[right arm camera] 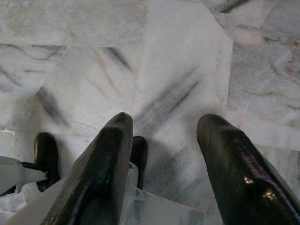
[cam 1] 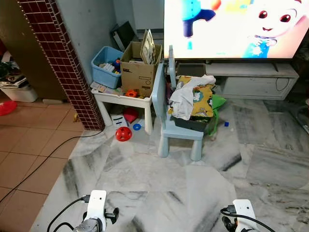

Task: Hang keys on a hook

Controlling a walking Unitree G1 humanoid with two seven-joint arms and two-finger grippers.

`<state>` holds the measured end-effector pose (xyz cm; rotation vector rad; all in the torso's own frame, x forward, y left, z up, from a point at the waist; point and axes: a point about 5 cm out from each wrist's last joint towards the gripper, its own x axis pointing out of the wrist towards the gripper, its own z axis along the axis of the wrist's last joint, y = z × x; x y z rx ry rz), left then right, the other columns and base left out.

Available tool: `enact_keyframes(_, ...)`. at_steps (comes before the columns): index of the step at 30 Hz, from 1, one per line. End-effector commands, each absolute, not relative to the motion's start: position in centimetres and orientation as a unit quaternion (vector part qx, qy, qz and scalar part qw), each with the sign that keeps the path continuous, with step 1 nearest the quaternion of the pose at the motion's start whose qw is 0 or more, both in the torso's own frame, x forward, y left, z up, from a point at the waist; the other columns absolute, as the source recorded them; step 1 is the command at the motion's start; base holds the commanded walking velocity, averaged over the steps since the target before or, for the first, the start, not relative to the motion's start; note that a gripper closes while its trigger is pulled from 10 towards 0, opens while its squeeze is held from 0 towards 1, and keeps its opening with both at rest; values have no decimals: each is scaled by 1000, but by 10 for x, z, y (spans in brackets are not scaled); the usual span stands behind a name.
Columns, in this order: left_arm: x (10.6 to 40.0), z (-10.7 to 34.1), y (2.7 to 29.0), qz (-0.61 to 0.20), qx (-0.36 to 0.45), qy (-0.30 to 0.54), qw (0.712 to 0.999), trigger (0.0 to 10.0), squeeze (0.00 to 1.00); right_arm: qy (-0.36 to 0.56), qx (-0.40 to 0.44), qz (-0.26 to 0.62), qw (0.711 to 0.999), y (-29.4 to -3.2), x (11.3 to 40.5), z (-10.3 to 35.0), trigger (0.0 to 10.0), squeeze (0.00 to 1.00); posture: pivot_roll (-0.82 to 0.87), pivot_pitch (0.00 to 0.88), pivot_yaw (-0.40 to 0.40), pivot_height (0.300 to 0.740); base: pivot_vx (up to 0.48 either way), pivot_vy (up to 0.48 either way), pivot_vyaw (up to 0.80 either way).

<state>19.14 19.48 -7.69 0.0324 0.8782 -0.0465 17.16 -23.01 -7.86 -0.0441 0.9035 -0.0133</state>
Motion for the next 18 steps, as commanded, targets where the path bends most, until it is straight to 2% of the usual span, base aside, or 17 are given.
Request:
enact_keyframes(1, 191, -77, 197, -24, 24, 432, 901, 10000, 0, 438, -21, -8, 899, -230, 173, -78, 10000, 0, -71, 0, 50, 740, 0, 0, 0)
enact_keyframes(9, 195, -75, 200, -14, 15, 424, 906, 10000, 0, 432, -18, -16, 901, -231, 174, -77, 10000, 0, -75, 0, 55, 740, 0, 0, 0)
enact_keyframes(11, 207, -67, 197, -6, -18, 386, 922, 10000, 0, 400, 4, -35, 916, -232, 184, -71, 10000, 0, -71, 0, 51, 740, 0, 0, 0)
enact_keyframes(15, 214, -63, 194, -7, -35, 368, 929, 10000, 0, 383, 20, -43, 923, -232, 190, -67, 10000, 0, -68, 0, 49, 740, 0, 0, 0)
enact_keyframes(16, 225, -55, 189, -9, -58, 336, 940, 10000, 0, 346, 46, -50, 936, -230, 204, -59, 10000, 0, -70, 0, 48, 740, 0, 0, 0)
enact_keyframes(18, 230, -52, 186, -10, -66, 323, 944, 10000, 0, 330, 55, -53, 941, -230, 210, -55, 10000, 0, -70, 0, 48, 740, 0, 0, 0)
